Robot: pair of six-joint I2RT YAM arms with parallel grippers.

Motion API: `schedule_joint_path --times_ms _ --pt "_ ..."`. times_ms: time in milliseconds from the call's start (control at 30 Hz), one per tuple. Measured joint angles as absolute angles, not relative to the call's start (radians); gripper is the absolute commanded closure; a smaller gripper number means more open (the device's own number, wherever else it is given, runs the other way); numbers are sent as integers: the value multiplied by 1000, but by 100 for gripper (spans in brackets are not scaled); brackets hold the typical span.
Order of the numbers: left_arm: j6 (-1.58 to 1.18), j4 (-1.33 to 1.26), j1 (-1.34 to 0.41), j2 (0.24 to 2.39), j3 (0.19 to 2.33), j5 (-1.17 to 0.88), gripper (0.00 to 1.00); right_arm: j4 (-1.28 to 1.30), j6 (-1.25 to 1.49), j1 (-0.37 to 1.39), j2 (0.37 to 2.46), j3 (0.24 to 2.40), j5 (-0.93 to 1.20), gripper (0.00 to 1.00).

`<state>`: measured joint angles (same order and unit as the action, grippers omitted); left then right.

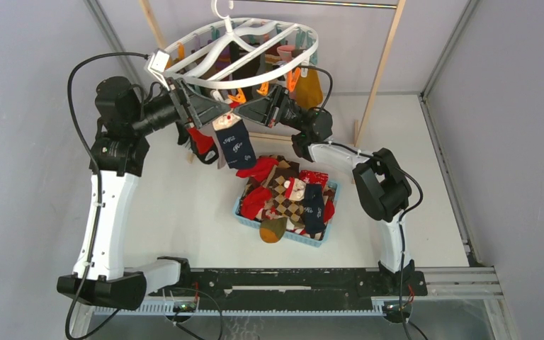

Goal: Clip the socks to the hanger
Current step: Clamp the sock onto the hanger.

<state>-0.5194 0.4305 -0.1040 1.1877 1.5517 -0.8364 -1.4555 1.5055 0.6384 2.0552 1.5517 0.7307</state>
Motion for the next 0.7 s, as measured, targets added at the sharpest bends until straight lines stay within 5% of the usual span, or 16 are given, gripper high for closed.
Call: schedule_joint_path --times_ms 233,500,600,633,700 --pt "-488 459 -104 1145 1499 -822 37 -1455 1504 648 2055 1559 714 88" --pt "-465 481 -102 1126 1452 -796 95 -1437 1432 661 2017 1501 703 53" --pt "-459 482 -101 1122 1452 -759 100 -1382 1353 664 1955 1421 696 31" --pt "-458 482 -101 1121 1452 -747 100 -1363 1325 665 1935 1397 693 9" --pt "-450 487 -97 1116 1452 -712 100 -1321 1263 665 1885 1341 678 1"
